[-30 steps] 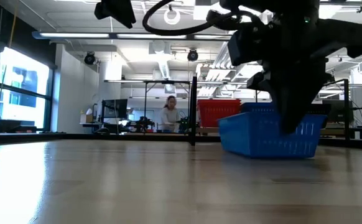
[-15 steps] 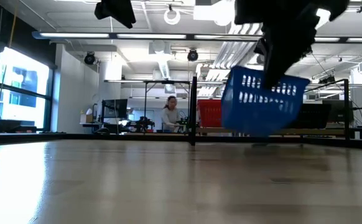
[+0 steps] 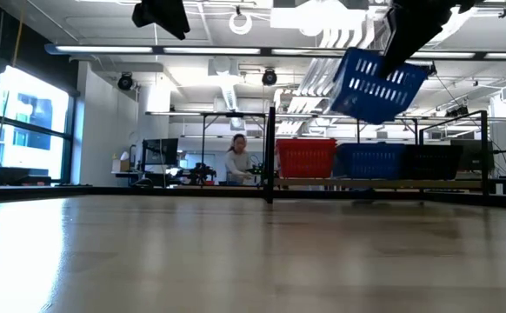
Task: Stack baskets on shelf by color
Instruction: Stack the blue basket on the stacked blue baskets on the shelf
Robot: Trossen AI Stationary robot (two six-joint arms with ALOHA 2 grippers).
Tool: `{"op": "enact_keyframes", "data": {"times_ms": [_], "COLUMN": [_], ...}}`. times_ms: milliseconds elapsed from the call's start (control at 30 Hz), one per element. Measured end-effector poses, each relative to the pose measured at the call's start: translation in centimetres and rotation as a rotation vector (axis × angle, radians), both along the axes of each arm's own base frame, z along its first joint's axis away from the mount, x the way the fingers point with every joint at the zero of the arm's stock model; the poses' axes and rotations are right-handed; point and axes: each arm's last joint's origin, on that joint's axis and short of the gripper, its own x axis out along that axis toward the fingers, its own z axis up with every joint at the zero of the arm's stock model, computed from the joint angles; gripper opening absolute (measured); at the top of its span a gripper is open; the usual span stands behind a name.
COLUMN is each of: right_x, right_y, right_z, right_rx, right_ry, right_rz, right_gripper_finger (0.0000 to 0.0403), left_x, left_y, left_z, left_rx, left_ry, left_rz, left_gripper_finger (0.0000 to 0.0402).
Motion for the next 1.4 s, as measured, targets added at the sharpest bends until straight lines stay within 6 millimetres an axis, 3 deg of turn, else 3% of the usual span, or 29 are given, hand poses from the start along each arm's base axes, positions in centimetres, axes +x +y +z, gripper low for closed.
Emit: {"op": "enact_keyframes", "data": {"times_ms": [400, 533, 667, 800, 1000, 1400], "right_x": [-3.3, -3.7, -3.7, -3.4, -3.0, -2.3], "right_y": [-5.4, -7.3, -9.3, -11.0, -13.4, -15.3], "right_z": [2.9, 2.5, 0.7, -0.4, -0.3, -1.1], "right_rx": [-0.145, -0.184, -0.173, -0.188, -0.131, -0.080], "right_ry": [0.068, 0.192, 0.265, 0.266, 0.175, 0.185], "right_rz": [-0.001, 0.029, 0.051, 0.069, 0.049, 0.092], "right_gripper_finger": [0.0000, 0.0000, 0.0000, 0.0000, 0.0000, 0.0000], "left_x": [0.0, 0.0, 0.0, 0.1, 0.1, 0.4], "left_y": [0.0, 0.0, 0.0, 0.0, 0.1, 0.8], "left_z": [0.0, 0.0, 0.0, 0.1, 0.1, 0.6], "left_rx": [-0.004, -0.003, -0.002, 0.002, 0.003, 0.035], "left_ry": [-0.003, -0.003, -0.006, -0.015, -0.016, -0.086], "left_rz": [0.005, 0.007, 0.007, 0.007, 0.007, 0.034], "left_gripper_finger": [0.0107, 0.0107, 0.0107, 0.0107, 0.0107, 0.0107]}}
